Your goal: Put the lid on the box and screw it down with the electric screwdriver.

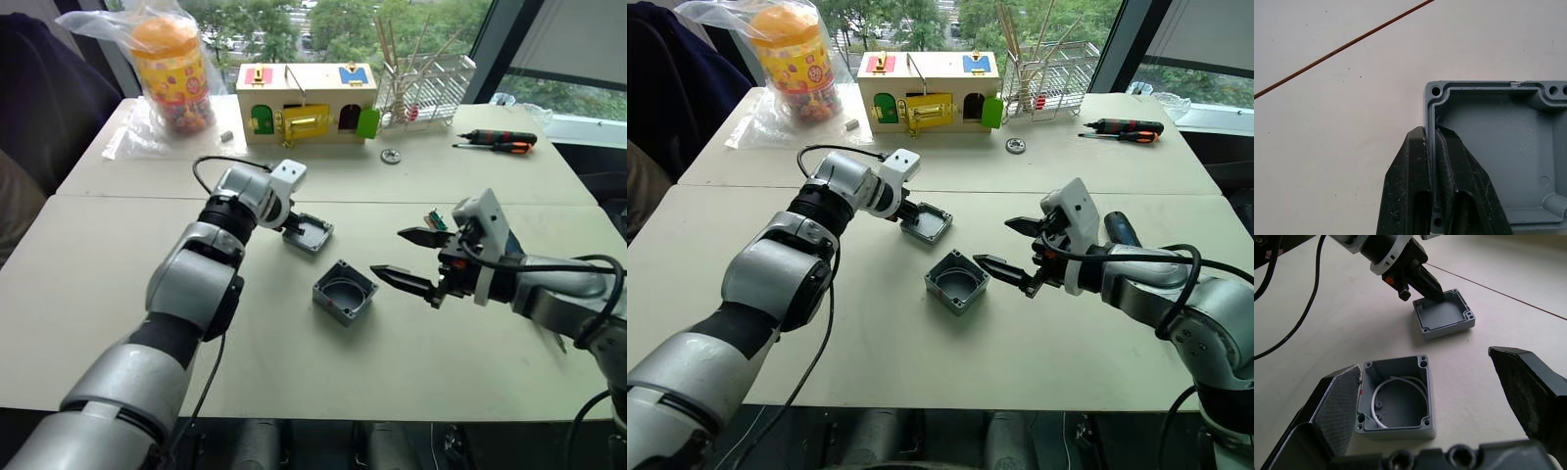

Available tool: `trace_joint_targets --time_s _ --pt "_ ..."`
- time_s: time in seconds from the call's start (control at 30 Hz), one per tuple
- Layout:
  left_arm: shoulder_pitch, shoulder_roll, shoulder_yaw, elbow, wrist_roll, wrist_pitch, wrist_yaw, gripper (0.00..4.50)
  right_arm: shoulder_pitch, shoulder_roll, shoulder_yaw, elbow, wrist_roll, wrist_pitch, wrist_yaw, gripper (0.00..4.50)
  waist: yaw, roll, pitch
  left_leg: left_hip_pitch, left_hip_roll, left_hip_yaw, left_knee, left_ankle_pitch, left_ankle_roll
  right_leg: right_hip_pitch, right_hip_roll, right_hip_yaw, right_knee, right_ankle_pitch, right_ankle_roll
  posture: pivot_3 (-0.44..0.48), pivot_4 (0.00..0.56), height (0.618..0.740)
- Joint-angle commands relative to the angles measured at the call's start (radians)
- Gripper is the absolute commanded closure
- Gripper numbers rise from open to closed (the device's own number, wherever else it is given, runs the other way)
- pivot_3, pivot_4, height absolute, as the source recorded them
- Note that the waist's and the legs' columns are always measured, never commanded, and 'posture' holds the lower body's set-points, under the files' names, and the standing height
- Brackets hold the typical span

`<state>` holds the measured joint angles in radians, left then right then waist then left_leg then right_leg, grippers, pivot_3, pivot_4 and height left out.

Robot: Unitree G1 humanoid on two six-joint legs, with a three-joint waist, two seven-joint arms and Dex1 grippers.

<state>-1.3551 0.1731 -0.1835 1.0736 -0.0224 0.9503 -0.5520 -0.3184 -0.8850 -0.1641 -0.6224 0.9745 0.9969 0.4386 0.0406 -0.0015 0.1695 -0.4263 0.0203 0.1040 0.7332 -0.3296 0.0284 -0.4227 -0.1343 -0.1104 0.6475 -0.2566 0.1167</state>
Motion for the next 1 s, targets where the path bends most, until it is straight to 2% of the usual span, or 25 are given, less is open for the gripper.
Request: trace_joint_targets --time_s 0.03,0.17,0.33,0.43,0.6,0.73,1.0 --pt "0.038 -0.003 0.031 -0.007 0.007 -0.033 0.047 4.44 -0.02 -0.014 -0.028 0.006 -0.006 -0.002 0.016 0.0 0.0 0.0 -0.001 0.0 0.0 0.0 0.0 0.0 0.0 0.0 0.0 0.0 0.0 0.0 0.0 0.0 0.15 0.708" --pt "0.08 0.011 0.113 -0.119 -0.028 -0.143 0.09 4.44 -0.046 0.021 -0.065 0.061 0.017 -0.01 0.01 0.0 0.0 0.0 -0.001 0.001 0.0 0.0 0.001 0.0 0.0 0.001 0.0 0.0 0.0 0.0 0.0 0.0 0.15 0.708" --pt "0.213 -0.001 0.248 -0.436 -0.132 -0.349 0.102 4.44 -0.145 0.162 -0.113 0.192 0.075 -0.019 -0.081 0.0 -0.004 -0.001 0.0 -0.001 0.001 0.0 -0.001 0.0 0.0 -0.002 0.0 0.0 0.0 0.0 0.0 0.0 0.15 0.708" --pt "0.308 -0.022 0.281 -0.63 -0.189 -0.41 0.085 4.44 -0.219 0.261 -0.111 0.281 0.083 -0.017 -0.141 0.0 -0.003 0.0 0.0 -0.001 0.001 0.0 -0.002 0.0 0.0 -0.002 0.0 0.0 0.0 0.0 0.0 0.0 0.15 0.708" --pt "0.411 -0.075 0.279 -0.822 -0.231 -0.456 0.121 4.44 -0.326 0.335 -0.08 0.436 0.037 -0.021 -0.146 0.0 -0.002 0.0 -0.001 -0.001 0.0 0.0 0.0 0.0 0.0 -0.001 0.0 0.0 0.0 0.0 0.0 0.0 0.15 0.708" --pt "0.454 -0.109 0.252 -0.912 -0.227 -0.479 0.14 4.44 -0.397 0.348 -0.052 0.526 -0.003 -0.016 -0.109 0.0 -0.004 0.0 -0.001 0.0 0.0 0.0 -0.001 0.0 -0.001 -0.001 0.0 -0.001 0.0 0.0 0.0 0.0 0.15 0.708" --pt "0.479 -0.124 0.227 -0.959 -0.235 -0.489 0.152 4.44 -0.441 0.37 -0.055 0.557 -0.009 0.014 -0.087 0.0 -0.005 0.0 -0.001 0.0 0.0 0.0 -0.001 0.0 -0.001 -0.001 0.0 -0.001 0.0 0.0 0.0 0.0 0.15 0.708"
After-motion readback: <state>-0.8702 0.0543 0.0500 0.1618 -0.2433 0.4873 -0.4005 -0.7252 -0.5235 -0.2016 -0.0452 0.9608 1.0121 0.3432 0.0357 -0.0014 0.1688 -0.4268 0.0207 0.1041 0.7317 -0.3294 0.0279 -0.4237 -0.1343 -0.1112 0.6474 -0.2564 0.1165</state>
